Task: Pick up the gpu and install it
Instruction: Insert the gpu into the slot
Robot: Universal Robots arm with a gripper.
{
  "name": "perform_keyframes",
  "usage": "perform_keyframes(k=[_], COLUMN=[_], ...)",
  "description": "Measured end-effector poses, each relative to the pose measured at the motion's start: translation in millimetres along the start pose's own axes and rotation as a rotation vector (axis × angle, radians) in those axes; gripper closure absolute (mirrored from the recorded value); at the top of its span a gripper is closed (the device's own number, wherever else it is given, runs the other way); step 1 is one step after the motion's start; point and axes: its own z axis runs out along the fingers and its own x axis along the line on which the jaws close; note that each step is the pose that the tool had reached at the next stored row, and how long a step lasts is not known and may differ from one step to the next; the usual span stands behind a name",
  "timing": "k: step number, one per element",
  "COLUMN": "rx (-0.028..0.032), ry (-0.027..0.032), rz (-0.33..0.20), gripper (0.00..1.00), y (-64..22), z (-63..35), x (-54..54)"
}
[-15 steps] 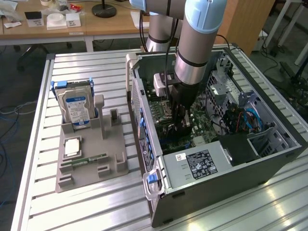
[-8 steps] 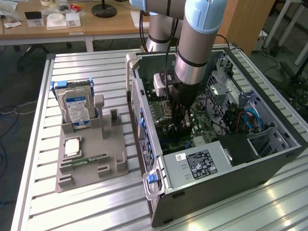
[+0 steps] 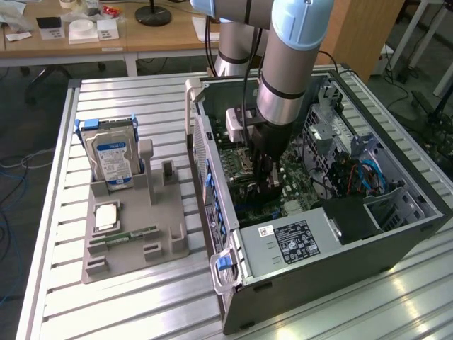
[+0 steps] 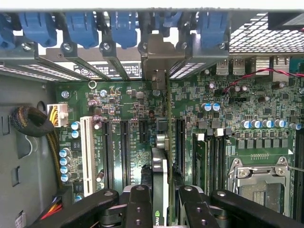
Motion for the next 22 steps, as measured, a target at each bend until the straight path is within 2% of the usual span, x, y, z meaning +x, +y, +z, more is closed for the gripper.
perform_keyframes(k=[22], rx=[0.0007], ry=[-0.0003], rz=[0.008], gripper=[0.74], y=[1.0], z=[2.9], x=[0.1])
